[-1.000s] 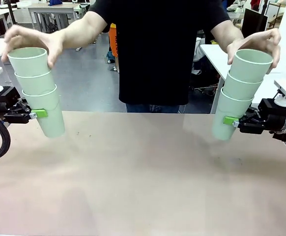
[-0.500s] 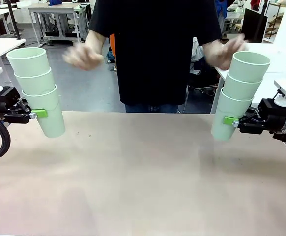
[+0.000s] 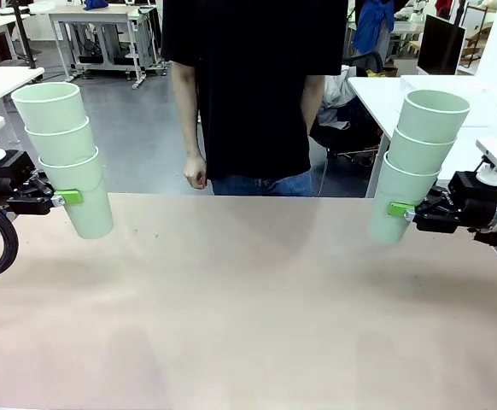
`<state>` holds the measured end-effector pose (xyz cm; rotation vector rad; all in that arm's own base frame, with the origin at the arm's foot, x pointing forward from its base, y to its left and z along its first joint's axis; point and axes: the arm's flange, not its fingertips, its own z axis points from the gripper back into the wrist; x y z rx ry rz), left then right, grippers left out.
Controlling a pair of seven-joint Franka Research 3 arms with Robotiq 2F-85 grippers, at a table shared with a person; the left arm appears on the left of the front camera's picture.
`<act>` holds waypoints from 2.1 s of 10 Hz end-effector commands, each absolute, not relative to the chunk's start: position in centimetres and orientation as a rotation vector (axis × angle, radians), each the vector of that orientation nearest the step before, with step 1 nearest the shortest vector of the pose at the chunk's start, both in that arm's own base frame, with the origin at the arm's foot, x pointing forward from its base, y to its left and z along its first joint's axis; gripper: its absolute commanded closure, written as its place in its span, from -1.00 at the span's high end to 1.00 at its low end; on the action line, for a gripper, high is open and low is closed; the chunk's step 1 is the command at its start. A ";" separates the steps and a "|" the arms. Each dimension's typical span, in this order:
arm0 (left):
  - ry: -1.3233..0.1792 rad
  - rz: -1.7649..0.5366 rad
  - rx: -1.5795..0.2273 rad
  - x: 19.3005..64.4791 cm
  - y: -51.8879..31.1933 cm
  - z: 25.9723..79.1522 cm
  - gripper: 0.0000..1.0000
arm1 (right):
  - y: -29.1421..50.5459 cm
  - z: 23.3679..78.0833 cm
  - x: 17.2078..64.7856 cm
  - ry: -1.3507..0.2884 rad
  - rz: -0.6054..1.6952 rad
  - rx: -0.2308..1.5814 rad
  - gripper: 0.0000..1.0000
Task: Stack the cups and store them in the basket.
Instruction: Place the stack of Reusable plastic cups into the Pantry Basket.
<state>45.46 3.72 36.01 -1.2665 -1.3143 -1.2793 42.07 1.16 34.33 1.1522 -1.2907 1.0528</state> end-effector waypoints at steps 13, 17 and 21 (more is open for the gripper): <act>-1.326 -1.282 -1.269 45.5 3.7 36.7 0.80 | 1.3 34.8 42.3 -1.308 1.051 1.151 0.72; -1.326 -1.282 -1.269 45.5 3.7 36.7 0.80 | 1.3 34.8 42.3 -1.308 1.051 1.151 0.72; -1.326 -1.282 -1.269 45.5 3.7 36.7 0.80 | 1.3 34.8 42.3 -1.308 1.051 1.151 0.72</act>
